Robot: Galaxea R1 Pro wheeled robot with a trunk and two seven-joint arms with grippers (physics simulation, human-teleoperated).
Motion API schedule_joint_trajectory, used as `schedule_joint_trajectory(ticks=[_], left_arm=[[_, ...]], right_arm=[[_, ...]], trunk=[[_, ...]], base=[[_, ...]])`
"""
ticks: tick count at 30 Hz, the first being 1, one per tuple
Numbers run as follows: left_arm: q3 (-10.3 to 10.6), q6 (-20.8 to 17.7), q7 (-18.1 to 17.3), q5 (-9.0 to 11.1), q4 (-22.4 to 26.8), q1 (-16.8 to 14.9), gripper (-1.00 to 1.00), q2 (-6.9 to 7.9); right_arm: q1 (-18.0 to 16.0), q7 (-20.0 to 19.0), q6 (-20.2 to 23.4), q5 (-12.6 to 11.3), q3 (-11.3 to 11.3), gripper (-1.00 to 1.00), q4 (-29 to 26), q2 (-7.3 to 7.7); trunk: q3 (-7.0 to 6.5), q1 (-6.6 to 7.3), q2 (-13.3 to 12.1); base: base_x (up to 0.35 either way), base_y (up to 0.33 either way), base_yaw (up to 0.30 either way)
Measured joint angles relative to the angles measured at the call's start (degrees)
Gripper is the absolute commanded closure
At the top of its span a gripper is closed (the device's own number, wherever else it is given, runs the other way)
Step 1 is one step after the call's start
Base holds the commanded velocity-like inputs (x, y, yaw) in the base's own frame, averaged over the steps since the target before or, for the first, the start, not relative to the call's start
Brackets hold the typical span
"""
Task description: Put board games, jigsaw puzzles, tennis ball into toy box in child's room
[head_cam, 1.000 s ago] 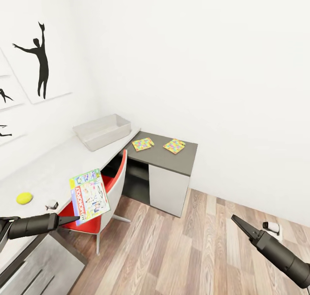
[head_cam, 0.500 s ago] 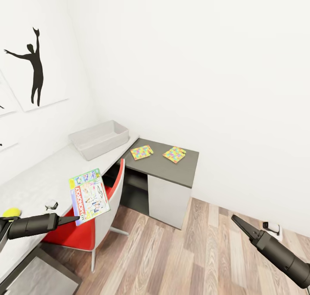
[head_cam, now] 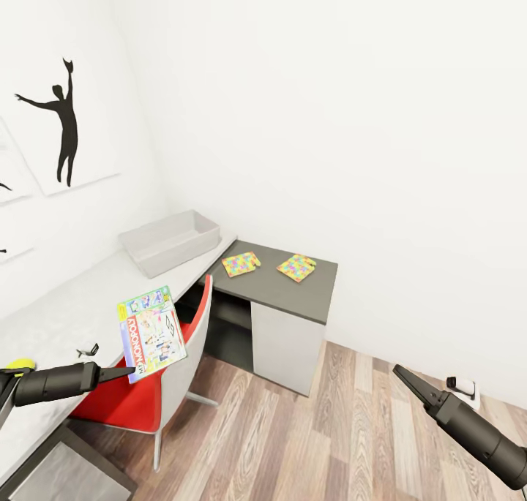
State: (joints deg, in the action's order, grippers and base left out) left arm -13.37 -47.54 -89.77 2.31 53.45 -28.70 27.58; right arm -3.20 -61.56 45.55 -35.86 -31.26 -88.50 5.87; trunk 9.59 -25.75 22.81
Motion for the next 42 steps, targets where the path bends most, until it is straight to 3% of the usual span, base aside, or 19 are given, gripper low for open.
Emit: schedule_joint_trajectory(ticks=[19, 32, 42], left_arm=[[0.0, 0.02, 0.0, -0.05, 0.06, 0.01, 1.0, -0.03], [0.01, 0.02, -0.01, -0.07, 0.05, -0.01, 1.0, -0.01], [-0.07, 0.02, 0.0, -0.05, 0.06, 0.01, 1.0, 0.0]], right_arm=[[0.43, 0.0, 0.08, 0.0, -0.09, -1.0, 0.0, 0.08], [0.44, 0.0, 0.09, -0.01, -0.09, -1.0, 0.08, 0.1], [0.43, 0.0, 0.09, 0.0, -0.09, -1.0, 0.04, 0.11]], trunk=[[-0.67, 0.02, -0.01], [-1.39, 0.01, 0.0], [-1.52, 0.02, 0.0]], base=[[0.206, -0.017, -0.002], [0.113, 0.004, -0.158], [0.222, 0.007, -0.024]])
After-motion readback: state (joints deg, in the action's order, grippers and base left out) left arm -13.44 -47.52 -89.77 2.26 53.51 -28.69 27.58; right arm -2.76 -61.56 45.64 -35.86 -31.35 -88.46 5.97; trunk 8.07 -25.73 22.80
